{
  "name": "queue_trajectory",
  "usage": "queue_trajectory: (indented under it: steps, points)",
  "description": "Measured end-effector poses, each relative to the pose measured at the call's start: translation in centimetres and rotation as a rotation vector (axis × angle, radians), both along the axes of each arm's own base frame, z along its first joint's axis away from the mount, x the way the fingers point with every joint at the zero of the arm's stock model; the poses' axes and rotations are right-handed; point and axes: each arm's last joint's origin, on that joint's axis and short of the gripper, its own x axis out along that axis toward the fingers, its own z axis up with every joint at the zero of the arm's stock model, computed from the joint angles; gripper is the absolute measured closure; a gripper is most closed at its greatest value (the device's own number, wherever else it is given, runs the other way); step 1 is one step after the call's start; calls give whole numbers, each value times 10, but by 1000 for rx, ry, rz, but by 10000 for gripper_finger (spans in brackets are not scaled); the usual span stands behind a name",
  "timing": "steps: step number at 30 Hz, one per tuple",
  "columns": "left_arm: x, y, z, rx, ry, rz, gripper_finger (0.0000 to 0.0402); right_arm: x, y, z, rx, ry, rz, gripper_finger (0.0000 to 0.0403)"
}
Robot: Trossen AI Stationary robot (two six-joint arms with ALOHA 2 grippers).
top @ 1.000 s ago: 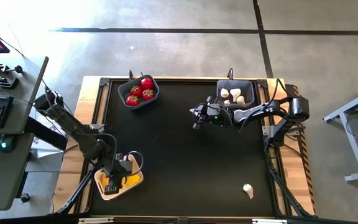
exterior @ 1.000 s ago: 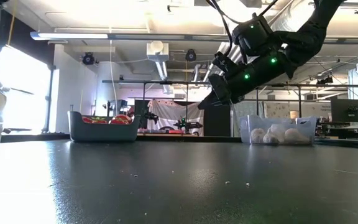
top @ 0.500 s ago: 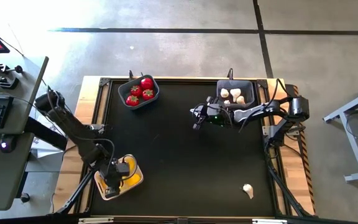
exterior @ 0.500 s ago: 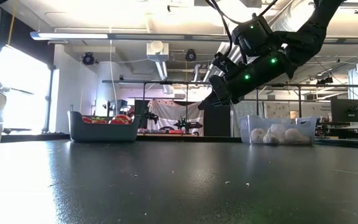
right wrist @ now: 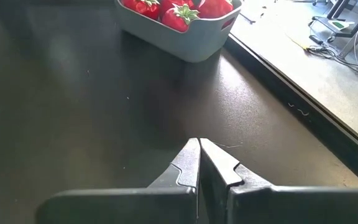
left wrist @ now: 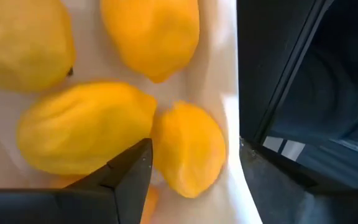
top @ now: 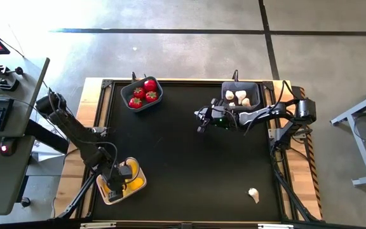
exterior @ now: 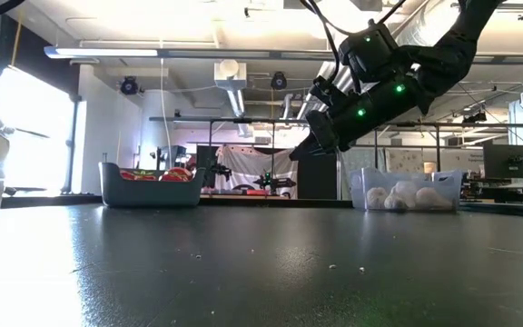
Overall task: Sort produce into baskets
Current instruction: Put the yellow lemon into the white bin, then put the white garlic into the transparent bin
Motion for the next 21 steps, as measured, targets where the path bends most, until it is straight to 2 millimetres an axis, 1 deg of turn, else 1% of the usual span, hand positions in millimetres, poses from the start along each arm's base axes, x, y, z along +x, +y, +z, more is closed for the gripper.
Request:
queue_trajectory:
  steps: [2,5,7,9,12,15,19,21]
  points:
    - [-1,0,0,-3,18,-7,168,0,0,0,-1,1,0,403]
    - [-2,0,0,-12,31,-15,166,0,0,0,-2,1,1,403]
    - [-2,0,0,-13,32,-13,174,0,0,0,-2,1,1,403]
    - [-1,0,0,-6,28,-9,192,0,0,0,-2,0,1,403]
    - [-4,2,-2,27,26,-39,233,0,0,0,-3,2,2,403]
    - [-7,5,-2,66,28,-55,287,0,1,0,-16,8,10,403]
    - [-6,14,10,99,-107,-36,371,-3,7,4,-6,40,27,403]
    - [-3,23,18,129,-193,-12,393,-8,14,10,26,59,31,403]
